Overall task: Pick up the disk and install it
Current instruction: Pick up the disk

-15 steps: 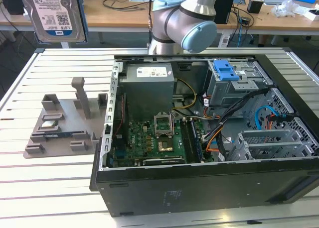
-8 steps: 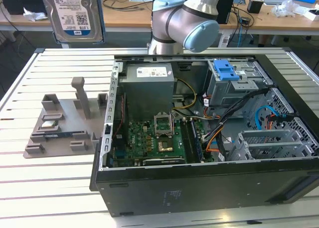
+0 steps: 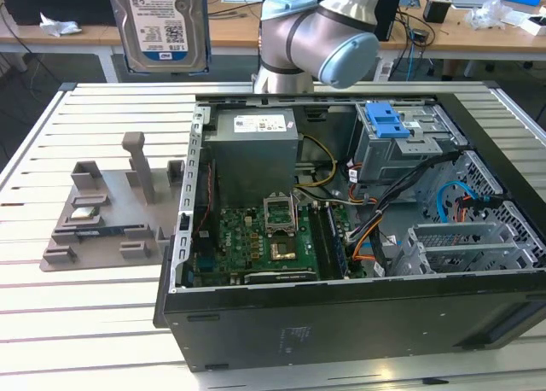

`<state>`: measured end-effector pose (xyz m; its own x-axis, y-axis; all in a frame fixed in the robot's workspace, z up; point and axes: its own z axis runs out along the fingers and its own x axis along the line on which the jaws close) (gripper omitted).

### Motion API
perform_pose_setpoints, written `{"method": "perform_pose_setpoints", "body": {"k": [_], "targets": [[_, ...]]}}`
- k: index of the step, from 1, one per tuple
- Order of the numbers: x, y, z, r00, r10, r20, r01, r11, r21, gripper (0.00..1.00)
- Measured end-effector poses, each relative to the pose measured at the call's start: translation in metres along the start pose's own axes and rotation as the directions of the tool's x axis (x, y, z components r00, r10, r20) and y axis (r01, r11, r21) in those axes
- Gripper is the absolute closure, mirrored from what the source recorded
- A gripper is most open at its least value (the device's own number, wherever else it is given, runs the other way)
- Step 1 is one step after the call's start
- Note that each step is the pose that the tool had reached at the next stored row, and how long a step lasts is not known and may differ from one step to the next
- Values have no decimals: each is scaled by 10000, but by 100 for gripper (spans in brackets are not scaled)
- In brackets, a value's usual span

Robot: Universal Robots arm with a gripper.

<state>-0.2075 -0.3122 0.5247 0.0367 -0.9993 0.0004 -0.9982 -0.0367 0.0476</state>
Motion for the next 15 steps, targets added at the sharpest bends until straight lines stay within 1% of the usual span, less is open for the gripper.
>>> {"method": "perform_pose_setpoints", "body": {"k": [2, 3, 7, 8, 9, 14, 15], "targets": [[2, -67, -3, 10000, 0, 1, 0, 10000, -4, 63], [5, -146, -6, 10000, 1, 1, -1, 10000, -8, 63], [12, -318, -15, 10000, 0, 2, 0, 10000, -19, 63], [13, -347, -16, 10000, 0, 1, 0, 10000, -21, 63], [16, -432, -20, 10000, -1, 1, 1, 10000, -26, 63], [28, -769, -36, 10000, 0, 2, 0, 10000, -44, 63], [30, -806, -38, 10000, 1, 3, -1, 10000, -45, 63]]}}
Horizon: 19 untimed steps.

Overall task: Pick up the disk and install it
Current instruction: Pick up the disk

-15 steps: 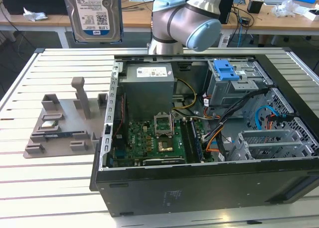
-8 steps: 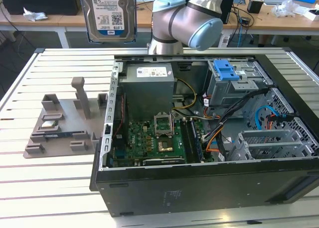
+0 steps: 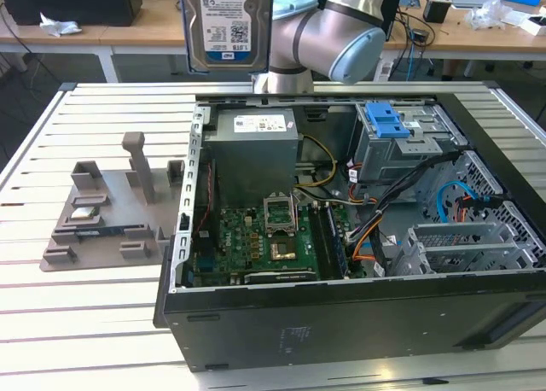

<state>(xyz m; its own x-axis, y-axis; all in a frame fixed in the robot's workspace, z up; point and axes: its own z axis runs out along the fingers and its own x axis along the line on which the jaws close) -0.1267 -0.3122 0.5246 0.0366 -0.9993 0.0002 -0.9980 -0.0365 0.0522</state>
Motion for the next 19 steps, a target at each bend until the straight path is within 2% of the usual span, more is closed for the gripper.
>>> {"method": "perform_pose_setpoints", "body": {"k": [6, 10, 12, 19], "targets": [[7, -183, -10, 10000, -3, 0, 3, 10000, -7, 63], [13, -357, -19, 10000, -1, 0, 1, 10000, -14, 63], [15, -407, -21, 10000, -2, 1, 2, 10000, -16, 63], [30, -776, -36, 10000, -2, 3, 2, 10000, -59, 63]]}}
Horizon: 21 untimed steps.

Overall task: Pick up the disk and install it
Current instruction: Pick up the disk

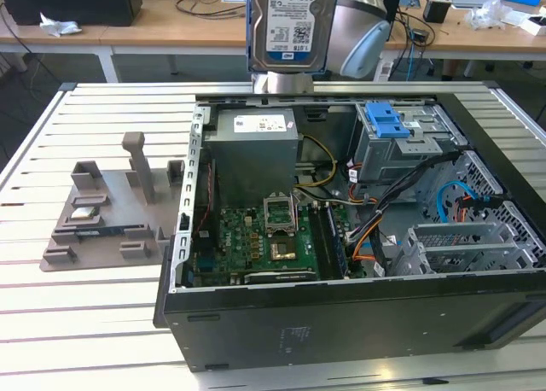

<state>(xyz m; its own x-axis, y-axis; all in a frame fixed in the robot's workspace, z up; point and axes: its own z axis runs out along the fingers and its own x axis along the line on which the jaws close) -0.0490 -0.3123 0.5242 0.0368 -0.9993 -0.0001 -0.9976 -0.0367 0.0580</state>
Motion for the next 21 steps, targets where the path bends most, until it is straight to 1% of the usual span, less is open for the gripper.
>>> {"method": "perform_pose_setpoints", "body": {"k": [1, 3, 4, 9, 11, 21], "targets": [[17, -22, 1, 10000, 2, 1, -2, 10000, -10, 63], [119, -35, 5, 10000, -1, 22, 1, 10000, -15, 63], [185, -40, 6, 10000, -1, 33, 1, 10000, -17, 63], [285, -44, 7, 10000, -1, 35, 1, 10000, -19, 63], [345, -46, 8, 10000, -1, 34, 1, 10000, -19, 63], [518, -52, 9, 10000, -1, 35, 1, 10000, -20, 63]]}}
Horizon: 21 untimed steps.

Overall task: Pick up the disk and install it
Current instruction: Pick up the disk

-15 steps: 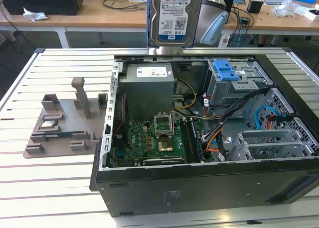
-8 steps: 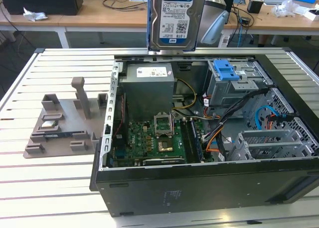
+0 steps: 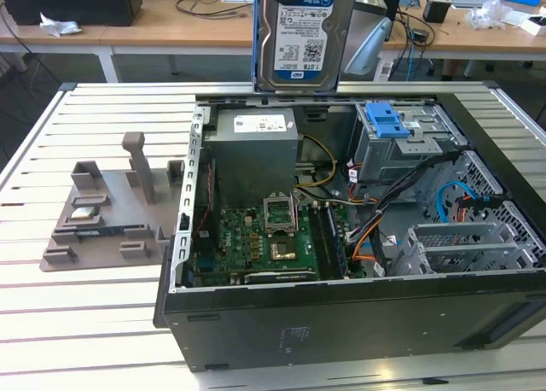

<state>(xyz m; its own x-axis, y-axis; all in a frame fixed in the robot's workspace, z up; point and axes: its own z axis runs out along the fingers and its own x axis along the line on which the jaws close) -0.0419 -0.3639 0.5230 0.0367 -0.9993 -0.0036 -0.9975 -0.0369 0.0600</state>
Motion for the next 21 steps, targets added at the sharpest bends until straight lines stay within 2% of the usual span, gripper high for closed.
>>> {"method": "perform_pose_setpoints", "body": {"k": [13, 21], "targets": [[210, -26, 0, 10000, 0, 0, 0, 10000, -1, 63], [298, -38, 0, 10000, 0, 0, 0, 10000, -1, 63]]}}
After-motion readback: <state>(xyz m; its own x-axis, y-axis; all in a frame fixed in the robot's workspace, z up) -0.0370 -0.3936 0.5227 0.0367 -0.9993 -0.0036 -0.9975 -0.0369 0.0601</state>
